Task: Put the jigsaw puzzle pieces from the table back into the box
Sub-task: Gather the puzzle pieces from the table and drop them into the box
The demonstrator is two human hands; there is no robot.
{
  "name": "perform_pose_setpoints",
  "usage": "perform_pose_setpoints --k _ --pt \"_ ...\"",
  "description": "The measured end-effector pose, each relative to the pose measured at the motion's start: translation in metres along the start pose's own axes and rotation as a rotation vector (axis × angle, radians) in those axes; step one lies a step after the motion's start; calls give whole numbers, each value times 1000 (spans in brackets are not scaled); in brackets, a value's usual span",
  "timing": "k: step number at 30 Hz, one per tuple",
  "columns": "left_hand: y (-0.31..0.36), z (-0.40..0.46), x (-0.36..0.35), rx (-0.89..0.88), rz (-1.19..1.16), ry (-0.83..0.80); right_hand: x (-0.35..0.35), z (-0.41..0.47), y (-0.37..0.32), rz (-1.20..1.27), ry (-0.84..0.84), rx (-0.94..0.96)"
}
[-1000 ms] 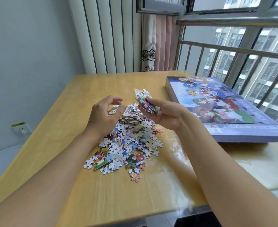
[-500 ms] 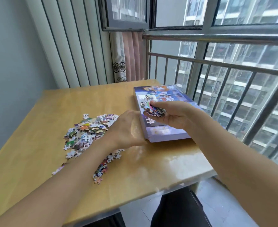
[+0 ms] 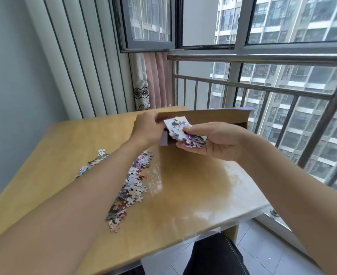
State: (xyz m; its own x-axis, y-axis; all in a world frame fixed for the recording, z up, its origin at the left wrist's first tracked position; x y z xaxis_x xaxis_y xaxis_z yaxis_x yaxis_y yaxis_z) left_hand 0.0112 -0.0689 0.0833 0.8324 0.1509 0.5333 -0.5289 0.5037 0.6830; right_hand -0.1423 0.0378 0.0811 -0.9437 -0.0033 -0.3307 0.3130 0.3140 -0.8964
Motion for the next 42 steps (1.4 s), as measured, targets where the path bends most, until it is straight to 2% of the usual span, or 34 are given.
perform_pose_setpoints --k 2,5,15,22,25,30,32,35,40,42 --pt "4 14 12 4 -62 -3 2 -1 3 -11 19 -27" --pt "11 22 21 -9 -69 9 12 5 -2 26 131 -39" --pt "19 18 15 -19 -173 -3 38 28 -30 -54 351 -76" --pt "23 23 18 -35 -260 -55 34 37 -45 -130 431 -41" --pt "25 24 19 -26 -288 -76 28 40 -47 41 449 -35" --pt "27 25 20 -15 -310 -66 22 47 -49 504 476 122" --pt "26 23 19 -12 -310 -81 23 49 -48 601 456 144" --pt "25 22 19 -11 -314 -71 29 48 -48 510 474 154" --pt "24 22 20 -26 -313 -70 35 45 -43 3 514 180" --pt "23 19 19 -28 -303 -75 40 46 -40 -121 548 215"
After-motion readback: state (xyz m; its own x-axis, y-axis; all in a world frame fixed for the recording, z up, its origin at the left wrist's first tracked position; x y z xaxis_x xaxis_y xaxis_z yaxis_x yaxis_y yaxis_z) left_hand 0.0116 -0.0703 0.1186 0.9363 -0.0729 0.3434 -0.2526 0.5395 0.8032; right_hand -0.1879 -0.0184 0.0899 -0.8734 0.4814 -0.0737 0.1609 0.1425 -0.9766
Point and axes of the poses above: each hand's wrist, its own z-axis towards the middle knuckle, its own x-axis out of the back of the hand, y = z × x, the point moved 5 cm from there along z, towards the middle knuckle, and after that the axes turned 4 degrees about y, right-handed, at the moved point
